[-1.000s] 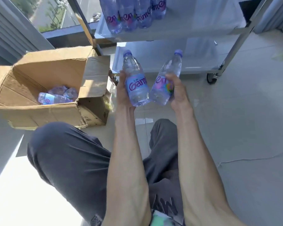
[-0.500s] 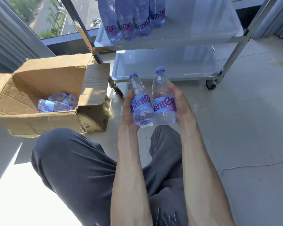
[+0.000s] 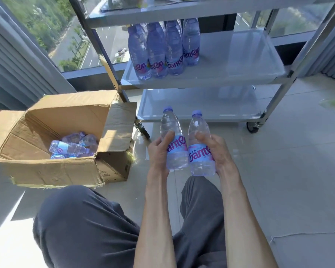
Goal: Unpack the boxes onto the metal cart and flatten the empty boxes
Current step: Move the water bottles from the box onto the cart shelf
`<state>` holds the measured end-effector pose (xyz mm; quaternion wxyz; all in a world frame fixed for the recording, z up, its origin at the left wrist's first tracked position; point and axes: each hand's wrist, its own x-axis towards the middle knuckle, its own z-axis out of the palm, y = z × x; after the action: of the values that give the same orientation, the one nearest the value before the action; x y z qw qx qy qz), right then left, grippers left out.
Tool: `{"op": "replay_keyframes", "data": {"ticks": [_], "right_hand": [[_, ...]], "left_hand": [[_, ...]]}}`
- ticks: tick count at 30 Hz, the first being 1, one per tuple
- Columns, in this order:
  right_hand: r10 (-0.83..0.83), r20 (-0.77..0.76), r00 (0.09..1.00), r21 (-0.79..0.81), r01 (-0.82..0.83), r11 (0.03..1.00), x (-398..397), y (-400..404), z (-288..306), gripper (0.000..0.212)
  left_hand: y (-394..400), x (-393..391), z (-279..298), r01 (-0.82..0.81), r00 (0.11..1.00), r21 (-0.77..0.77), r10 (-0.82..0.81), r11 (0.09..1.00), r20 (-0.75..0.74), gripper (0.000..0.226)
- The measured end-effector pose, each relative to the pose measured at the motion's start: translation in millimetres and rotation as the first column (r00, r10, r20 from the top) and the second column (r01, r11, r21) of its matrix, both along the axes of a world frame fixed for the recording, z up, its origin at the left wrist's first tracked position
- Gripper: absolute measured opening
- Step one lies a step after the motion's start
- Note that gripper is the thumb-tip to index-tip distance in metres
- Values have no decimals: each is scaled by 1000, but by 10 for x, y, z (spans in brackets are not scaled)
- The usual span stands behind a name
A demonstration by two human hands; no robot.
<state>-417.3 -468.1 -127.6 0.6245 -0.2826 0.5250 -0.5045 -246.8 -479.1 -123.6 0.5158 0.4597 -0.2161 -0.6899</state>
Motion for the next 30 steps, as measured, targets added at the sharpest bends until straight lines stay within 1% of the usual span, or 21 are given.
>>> {"op": "replay_keyframes", "data": {"ticks": [1, 2, 3, 4, 6, 8, 10, 11, 14, 16, 17, 19, 21, 23, 25, 27, 30], "right_hand": [[-32, -40, 999, -15, 32, 999, -37, -9, 29, 57], [-67, -74, 995, -32, 65, 997, -72, -21, 68, 57], [-112, -116, 987, -50, 107, 993, -123, -81, 97, 55], [-152, -153, 977, -75, 142, 987, -153, -137, 147, 52], [-223, -189, 956, -128, 201, 971, -203, -276, 224, 41], [-286, -227, 931, -188, 246, 951, -226, -445, 286, 26], [-355, -271, 895, -268, 284, 921, -233, -683, 365, 20], [-381, -300, 875, -313, 287, 905, -222, -824, 400, 21], [-414, -416, 810, -429, 226, 874, -232, -1381, 437, 33], [-460, -474, 751, -485, 214, 848, -236, -1820, 502, 42], [-482, -478, 734, -504, 221, 835, -237, -2015, 523, 45], [-515, -460, 724, -538, 234, 810, -199, -2328, 614, 48], [-527, -470, 708, -566, 216, 795, -157, -2582, 654, 51], [-519, -469, 714, -566, 208, 798, -116, -2770, 623, 58], [-519, -469, 715, -554, 220, 803, -66, -2917, 557, 63], [-523, -452, 723, -564, 223, 795, -7, -2999, 523, 67], [-530, -452, 718, -578, 217, 787, 57, -3041, 473, 69]], "left_hand": [[-36, -24, 30, -93, 987, -25, 95, 995, 129, 47], [-79, -53, 49, -148, 968, -52, 156, 988, 195, 36], [-150, -89, 72, -175, 956, -98, 193, 980, 221, 25], [-223, -110, 93, -188, 941, -148, 221, 971, 255, 17], [-437, -174, 155, -147, 921, -227, 217, 963, 325, 10], [-706, -235, 196, -110, 900, -280, 215, 954, 380, 13], [-987, -310, 293, -101, 872, -321, 239, 942, 427, 20], [-1122, -341, 309, -108, 862, -337, 257, 935, 437, 23], [-1495, -373, 299, -163, 844, -359, 318, 919, 432, 31], [-1696, -373, 307, -196, 804, -382, 371, 903, 465, 38], [-1768, -365, 302, -206, 783, -397, 394, 894, 482, 39], [-1908, -351, 311, -232, 750, -430, 442, 872, 492, 39], [-2041, -362, 294, -281, 744, -442, 485, 852, 460, 39], [-2142, -407, 259, -345, 736, -438, 529, 830, 423, 36], [-2228, -463, 230, -389, 707, -452, 574, 803, 413, 34], [-2318, -503, 231, -395, 669, -474, 600, 787, 439, 41], [-2463, -495, 181, -348, 602, -499, 597, 794, 530, 54]]}}
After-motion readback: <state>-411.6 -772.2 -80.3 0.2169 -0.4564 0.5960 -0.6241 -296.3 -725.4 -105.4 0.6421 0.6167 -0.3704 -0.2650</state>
